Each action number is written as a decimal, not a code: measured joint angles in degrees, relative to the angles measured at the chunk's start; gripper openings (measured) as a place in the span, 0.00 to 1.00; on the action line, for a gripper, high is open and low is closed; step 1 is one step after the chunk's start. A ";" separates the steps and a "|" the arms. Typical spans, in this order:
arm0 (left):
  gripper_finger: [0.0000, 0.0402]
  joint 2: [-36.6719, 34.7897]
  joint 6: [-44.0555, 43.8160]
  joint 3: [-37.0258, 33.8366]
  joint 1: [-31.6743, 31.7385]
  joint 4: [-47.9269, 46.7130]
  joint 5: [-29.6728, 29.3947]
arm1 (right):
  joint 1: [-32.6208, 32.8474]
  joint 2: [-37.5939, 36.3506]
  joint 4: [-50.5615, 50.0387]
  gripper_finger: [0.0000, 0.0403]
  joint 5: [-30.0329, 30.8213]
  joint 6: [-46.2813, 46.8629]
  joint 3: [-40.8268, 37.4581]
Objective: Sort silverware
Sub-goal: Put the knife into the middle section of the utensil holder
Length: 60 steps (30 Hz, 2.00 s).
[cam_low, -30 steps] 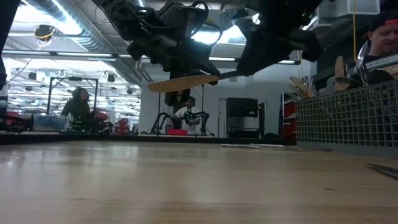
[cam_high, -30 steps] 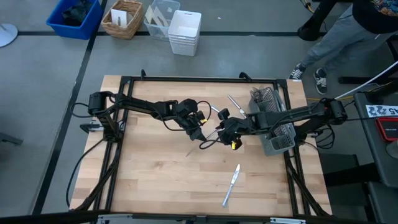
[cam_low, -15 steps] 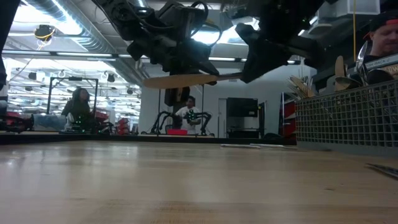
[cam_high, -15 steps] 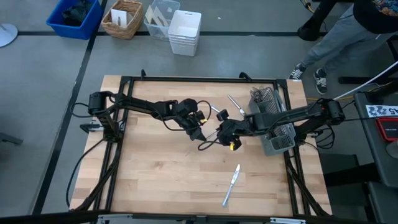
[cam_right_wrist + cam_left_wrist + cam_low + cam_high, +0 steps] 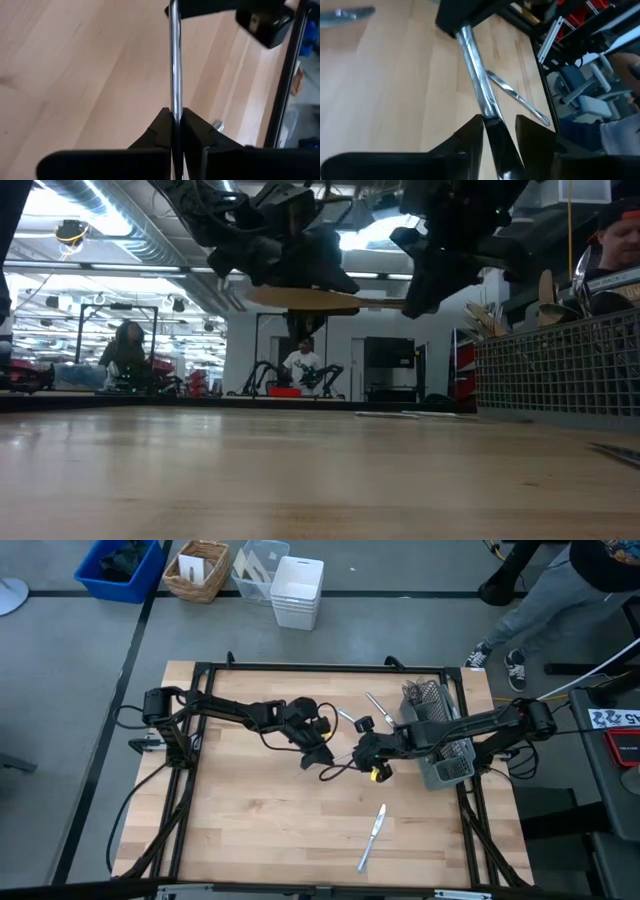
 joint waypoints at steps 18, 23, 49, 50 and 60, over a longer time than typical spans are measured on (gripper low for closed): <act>0.42 -0.04 12.73 0.00 5.25 9.75 -0.98 | -0.04 -8.02 -17.95 0.05 8.03 19.78 -0.07; 0.42 -0.04 14.38 0.00 6.66 10.51 -1.01 | -0.04 -10.55 -20.57 0.05 10.98 22.01 -0.07; 0.41 -0.13 11.90 0.00 16.26 36.38 -4.81 | -0.02 -16.64 -33.43 0.05 16.51 29.25 3.21; 0.41 -0.13 11.85 0.00 16.56 36.98 -4.80 | -0.02 -16.65 -33.92 0.05 16.99 29.28 4.23; 0.41 -0.13 17.27 0.00 17.15 37.48 -4.74 | -0.02 -19.99 -34.43 0.05 24.37 36.25 9.11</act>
